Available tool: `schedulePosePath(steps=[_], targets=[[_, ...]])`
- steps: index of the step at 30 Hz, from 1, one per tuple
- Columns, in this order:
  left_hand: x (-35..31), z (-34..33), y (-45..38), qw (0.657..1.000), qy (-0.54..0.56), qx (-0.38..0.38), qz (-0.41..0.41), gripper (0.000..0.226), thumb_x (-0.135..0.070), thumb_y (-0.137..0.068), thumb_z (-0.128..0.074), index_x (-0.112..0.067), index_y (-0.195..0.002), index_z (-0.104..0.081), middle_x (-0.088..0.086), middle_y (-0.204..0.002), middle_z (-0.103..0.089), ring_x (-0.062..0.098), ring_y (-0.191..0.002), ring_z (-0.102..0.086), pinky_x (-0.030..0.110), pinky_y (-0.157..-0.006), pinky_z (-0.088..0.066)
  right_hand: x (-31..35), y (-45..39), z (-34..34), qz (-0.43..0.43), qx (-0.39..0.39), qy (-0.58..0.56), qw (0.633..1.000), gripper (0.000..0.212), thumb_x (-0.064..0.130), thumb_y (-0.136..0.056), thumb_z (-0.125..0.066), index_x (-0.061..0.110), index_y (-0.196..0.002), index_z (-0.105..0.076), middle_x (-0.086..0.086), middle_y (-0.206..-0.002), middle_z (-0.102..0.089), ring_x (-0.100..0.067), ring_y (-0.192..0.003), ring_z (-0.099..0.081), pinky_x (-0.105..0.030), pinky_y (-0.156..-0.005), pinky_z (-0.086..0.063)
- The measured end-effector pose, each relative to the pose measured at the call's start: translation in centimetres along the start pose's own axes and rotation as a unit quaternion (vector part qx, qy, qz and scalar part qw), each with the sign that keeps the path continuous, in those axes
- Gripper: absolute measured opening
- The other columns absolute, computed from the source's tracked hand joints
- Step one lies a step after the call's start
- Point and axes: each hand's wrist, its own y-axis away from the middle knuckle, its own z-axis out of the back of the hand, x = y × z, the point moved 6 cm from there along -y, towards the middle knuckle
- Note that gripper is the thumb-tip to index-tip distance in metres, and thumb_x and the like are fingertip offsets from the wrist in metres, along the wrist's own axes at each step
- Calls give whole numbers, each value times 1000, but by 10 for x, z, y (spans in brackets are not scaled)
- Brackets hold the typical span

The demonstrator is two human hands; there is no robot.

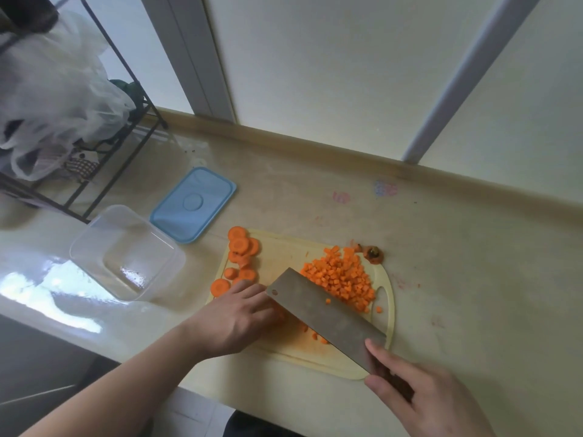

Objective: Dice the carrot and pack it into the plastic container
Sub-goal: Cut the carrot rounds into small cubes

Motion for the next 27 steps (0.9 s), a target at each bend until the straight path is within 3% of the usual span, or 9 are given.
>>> schedulePosePath(steps=[4, 7, 11, 13, 15, 17, 19, 23, 27], targets=[[3, -4, -4, 999, 12, 28, 10, 40, -19, -95, -48, -16, -132, -61, 8, -124, -66, 27, -98, -59, 37, -83, -45, 2, 0, 1, -8, -3, -22, 1000, 40, 84, -76, -36, 77, -115, -40, 38, -56, -46, 17, -54, -46, -6, -48, -42], [4, -5, -7, 998, 29, 49, 21, 39, -20, -96, -49, -15, -130, -66, 11, -131, -63, 32, -102, -64, 38, -82, -53, 2, -1, 3, -26, -16, -40, 999, 41, 81, -73, -43, 77, -114, -41, 36, -60, -49, 15, -50, -43, -6, -45, -40], [-3, -7, -8, 995, 75, 42, 50, 35, -18, -98, -46, -6, -123, -68, 19, -122, -65, 37, -97, -65, 43, -82, -58, 3, 0, -6, -37, 1, -66, 997, 49, 87, -74, -34, 68, -118, -48, 36, -76, -63, 15, -61, -56, -2, -53, -43], [-6, -10, -3, 994, 79, 21, 72, 34, -15, -98, -47, -4, -123, -67, 17, -117, -66, 33, -91, -63, 40, -79, -56, 9, 2, -10, -30, 2, -80, 996, 48, 87, -71, -40, 67, -113, -53, 33, -76, -67, 13, -63, -58, 1, -58, -42], [-8, -13, 5, 992, 80, -7, 100, 30, -13, -98, -51, -5, -123, -66, 15, -112, -65, 30, -86, -59, 38, -75, -53, 20, 2, -11, 0, -8, -75, 997, 30, 66, -74, -64, 67, -103, -58, 30, -70, -66, 13, -56, -56, 3, -55, -39], [-10, -17, 12, 988, 79, -33, 129, 28, -12, -97, -56, -6, -123, -65, 13, -110, -64, 29, -87, -58, 38, -76, -52, 22, -1, -18, 17, -12, -67, 998, 43, 37, -69, -80, 65, -96, -62, 26, -66, -66, 12, -51, -53, 1, -52, -39], [-12, -21, 15, 984, 76, -52, 155, 28, -13, -97, -57, -7, -123, -64, 11, -108, -62, 29, -89, -59, 39, -77, -53, 20, -4, -27, 13, 14, -97, 995, 49, 28, -67, -83, 64, -93, -64, 24, -69, -69, 12, -55, -54, 0, -54, -40], [-15, -21, 17, 976, 84, -75, 186, 30, -16, -94, -61, -8, -122, -66, 10, -113, -62, 28, -93, -59, 39, -81, -52, 18, -12, -33, -13, 17, -186, 982, 29, 53, -67, -68, 67, -92, -63, 13, -69, -71, 3, -56, -47, -9, -52, -38], [-12, -20, 23, 961, 124, -92, 230, 30, -13, -96, -64, -12, -125, -68, 7, -117, -63, 25, -98, -59, 35, -88, -50, 7, -19, -32, -46, 23, -228, 972, 51, 88, -58, -53, 63, -101, -63, -3, -51, -43, -12, -47, -35, -23, -53, -33]])
